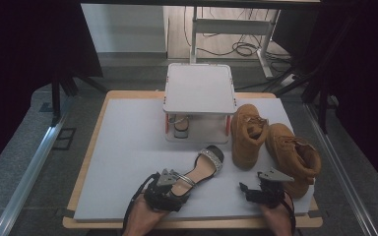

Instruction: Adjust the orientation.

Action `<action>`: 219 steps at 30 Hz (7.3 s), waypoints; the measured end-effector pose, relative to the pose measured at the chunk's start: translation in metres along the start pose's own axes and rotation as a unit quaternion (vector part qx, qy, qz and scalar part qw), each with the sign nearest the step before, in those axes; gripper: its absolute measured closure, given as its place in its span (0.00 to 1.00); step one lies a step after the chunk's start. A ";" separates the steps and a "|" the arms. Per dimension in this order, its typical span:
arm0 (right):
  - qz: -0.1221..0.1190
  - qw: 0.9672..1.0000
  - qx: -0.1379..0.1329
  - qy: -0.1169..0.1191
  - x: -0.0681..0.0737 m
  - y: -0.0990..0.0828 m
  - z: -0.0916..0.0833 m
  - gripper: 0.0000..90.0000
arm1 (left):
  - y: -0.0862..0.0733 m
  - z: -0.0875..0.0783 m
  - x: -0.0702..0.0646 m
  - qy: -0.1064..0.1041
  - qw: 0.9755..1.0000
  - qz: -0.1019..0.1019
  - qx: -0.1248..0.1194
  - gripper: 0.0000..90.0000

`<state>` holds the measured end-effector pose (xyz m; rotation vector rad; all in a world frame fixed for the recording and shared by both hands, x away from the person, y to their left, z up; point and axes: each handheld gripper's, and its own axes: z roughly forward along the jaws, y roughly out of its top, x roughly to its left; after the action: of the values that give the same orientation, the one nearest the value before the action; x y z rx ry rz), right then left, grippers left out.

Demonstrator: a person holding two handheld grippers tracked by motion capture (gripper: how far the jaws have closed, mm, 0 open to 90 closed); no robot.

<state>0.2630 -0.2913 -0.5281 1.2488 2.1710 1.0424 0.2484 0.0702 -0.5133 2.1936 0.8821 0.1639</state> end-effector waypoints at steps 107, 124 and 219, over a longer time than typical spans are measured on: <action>-0.001 1.000 0.000 0.001 0.000 0.000 0.000 0.18 | 0.087 0.045 0.027 0.097 0.988 -0.093 -0.071 0.43; -0.001 1.000 0.000 0.001 0.000 0.000 0.000 0.18 | 0.112 0.070 0.031 0.133 0.982 -0.113 -0.075 0.43; -0.001 1.000 -0.001 0.004 0.000 0.000 0.000 0.18 | 0.129 0.092 0.029 0.166 0.977 -0.106 -0.077 0.36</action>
<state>0.2626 -0.2917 -0.5282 1.2437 2.1762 1.0496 0.3743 -0.0279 -0.4935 1.9434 1.2376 0.4887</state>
